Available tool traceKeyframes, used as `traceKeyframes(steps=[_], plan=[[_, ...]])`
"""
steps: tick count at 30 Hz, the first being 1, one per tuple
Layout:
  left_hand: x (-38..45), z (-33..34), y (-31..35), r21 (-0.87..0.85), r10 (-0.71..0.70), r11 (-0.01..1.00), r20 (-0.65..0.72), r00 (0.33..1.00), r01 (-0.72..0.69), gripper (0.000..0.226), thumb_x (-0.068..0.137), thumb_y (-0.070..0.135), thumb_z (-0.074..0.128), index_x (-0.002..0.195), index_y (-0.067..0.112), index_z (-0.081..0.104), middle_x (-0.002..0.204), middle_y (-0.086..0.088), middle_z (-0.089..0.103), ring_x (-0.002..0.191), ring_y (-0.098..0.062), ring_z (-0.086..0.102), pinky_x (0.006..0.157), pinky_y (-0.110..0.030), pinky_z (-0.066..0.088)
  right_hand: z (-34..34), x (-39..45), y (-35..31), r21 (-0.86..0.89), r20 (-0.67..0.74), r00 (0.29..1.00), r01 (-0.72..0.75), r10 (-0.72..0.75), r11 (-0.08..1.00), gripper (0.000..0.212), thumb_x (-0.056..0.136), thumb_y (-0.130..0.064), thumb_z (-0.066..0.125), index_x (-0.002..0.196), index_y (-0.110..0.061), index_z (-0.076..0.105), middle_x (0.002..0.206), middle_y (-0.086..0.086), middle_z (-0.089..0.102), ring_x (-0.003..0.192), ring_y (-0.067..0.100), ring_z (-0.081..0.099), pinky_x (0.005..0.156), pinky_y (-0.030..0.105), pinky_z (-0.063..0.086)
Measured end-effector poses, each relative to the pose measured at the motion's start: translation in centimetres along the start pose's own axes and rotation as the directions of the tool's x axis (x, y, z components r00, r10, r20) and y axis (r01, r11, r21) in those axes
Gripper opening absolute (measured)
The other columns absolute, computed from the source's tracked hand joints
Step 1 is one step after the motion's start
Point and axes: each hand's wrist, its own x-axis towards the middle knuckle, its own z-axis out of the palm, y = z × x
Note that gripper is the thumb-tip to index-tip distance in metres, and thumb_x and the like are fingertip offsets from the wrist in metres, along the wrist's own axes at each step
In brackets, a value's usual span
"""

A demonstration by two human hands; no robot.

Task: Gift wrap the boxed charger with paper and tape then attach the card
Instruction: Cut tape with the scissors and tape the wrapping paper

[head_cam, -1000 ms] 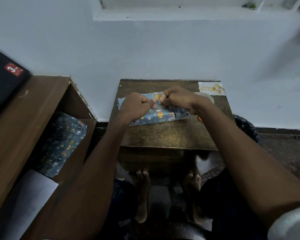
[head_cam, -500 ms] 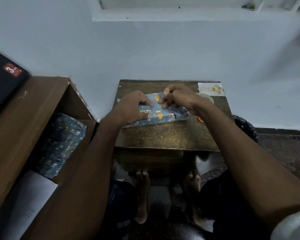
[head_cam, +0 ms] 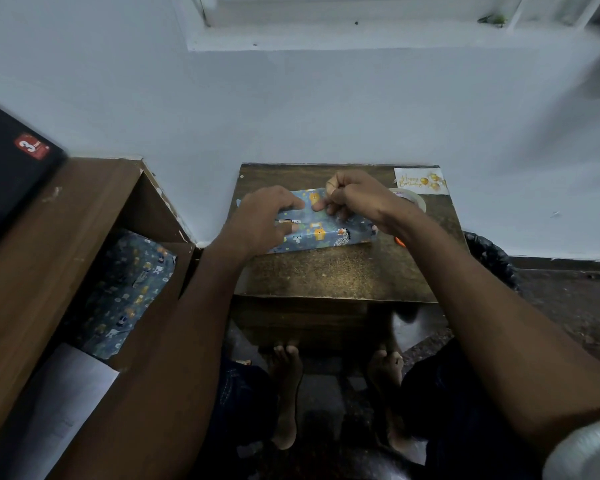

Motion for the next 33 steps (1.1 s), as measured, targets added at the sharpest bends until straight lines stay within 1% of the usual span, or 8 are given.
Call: traceKeyframes(steps=[7,10,13,17,24,27,29,33], plan=[[0.6,0.4,0.6,-0.101,0.026,0.995,0.043,0.999,-0.022,0.021,0.095,0.012,0.078,0.115,0.016,0.082,0.115,-0.002,0.072,0.109,-0.015,0.066,0.096,-0.030,0.051,0.2,0.5,0.3,-0.103,0.029,0.999,0.020,-0.017,0.994,0.024,0.089,0.003,0.057,0.075,-0.015,0.064,0.103,0.023,0.076,0.083,0.020,0.064,0.077,0.038,0.053],[0.6,0.3,0.6,-0.134,-0.015,0.991,0.039,0.999,0.020,0.020,0.102,0.011,0.067,0.107,0.019,0.085,0.107,-0.003,0.073,0.098,-0.016,0.067,0.085,-0.030,0.051,0.9,0.4,0.2,-0.216,0.079,0.997,0.033,-0.016,0.976,0.023,0.091,-0.001,0.059,0.073,-0.014,0.065,0.079,0.015,0.065,0.072,0.016,0.053,0.071,0.035,0.044],[0.9,0.6,1.0,-0.157,-0.104,0.982,0.018,0.994,0.105,0.014,0.101,0.018,0.071,0.095,0.021,0.083,0.101,0.000,0.071,0.093,-0.017,0.067,0.083,-0.033,0.052,1.8,0.6,0.2,-0.322,0.091,0.995,0.055,-0.027,0.945,0.020,0.093,-0.008,0.060,0.075,-0.013,0.067,0.073,0.004,0.057,0.068,0.015,0.047,0.069,0.034,0.039],[1.2,0.9,1.2,-0.152,-0.194,0.971,-0.032,0.980,0.187,0.014,0.099,0.020,0.074,0.105,0.013,0.084,0.101,0.001,0.074,0.091,-0.015,0.070,0.076,-0.026,0.054,2.3,1.0,0.2,-0.342,0.080,0.997,0.041,-0.014,0.939,0.017,0.090,-0.008,0.059,0.084,0.004,0.071,0.076,0.011,0.063,0.069,0.021,0.053,0.064,0.036,0.045],[1.4,0.9,1.2,-0.204,-0.267,0.946,-0.047,0.963,0.252,0.013,0.097,0.023,0.076,0.105,0.019,0.085,0.092,0.004,0.080,0.082,-0.020,0.076,0.058,-0.014,0.053,2.4,1.4,0.3,-0.400,0.049,0.998,0.042,-0.025,0.915,0.019,0.090,-0.010,0.060,0.086,0.006,0.069,0.073,0.009,0.061,0.067,0.019,0.052,0.065,0.034,0.044],[1.4,0.9,1.4,-0.248,-0.289,0.929,-0.024,0.957,0.274,0.015,0.093,0.014,0.076,0.105,0.019,0.084,0.080,0.013,0.074,0.071,-0.004,0.073,0.054,-0.012,0.052,2.5,1.3,0.3,-0.442,0.027,0.998,0.058,-0.051,0.895,0.018,0.091,-0.009,0.059,0.087,0.005,0.070,0.071,0.007,0.061,0.064,0.017,0.051,0.064,0.032,0.042],[1.5,1.0,1.5,-0.270,-0.286,0.922,0.003,0.958,0.276,0.022,0.091,0.007,0.072,0.108,0.016,0.082,0.081,0.013,0.072,0.062,0.010,0.064,0.057,-0.003,0.044,2.5,1.3,0.3,-0.457,0.017,0.997,0.070,-0.070,0.887,0.018,0.090,-0.009,0.058,0.084,0.005,0.069,0.069,0.005,0.060,0.062,0.017,0.049,0.064,0.032,0.041],[1.7,1.1,1.3,-0.290,-0.307,0.906,0.049,0.950,0.308,0.032,0.085,0.006,0.074,0.115,0.016,0.076,0.090,0.011,0.069,0.070,0.003,0.061,0.072,-0.015,0.052,2.7,1.6,0.8,-0.509,-0.020,0.995,0.072,-0.095,0.858,0.018,0.086,-0.009,0.058,0.082,0.004,0.070,0.077,0.021,0.069,0.065,0.019,0.052,0.063,0.034,0.044]])
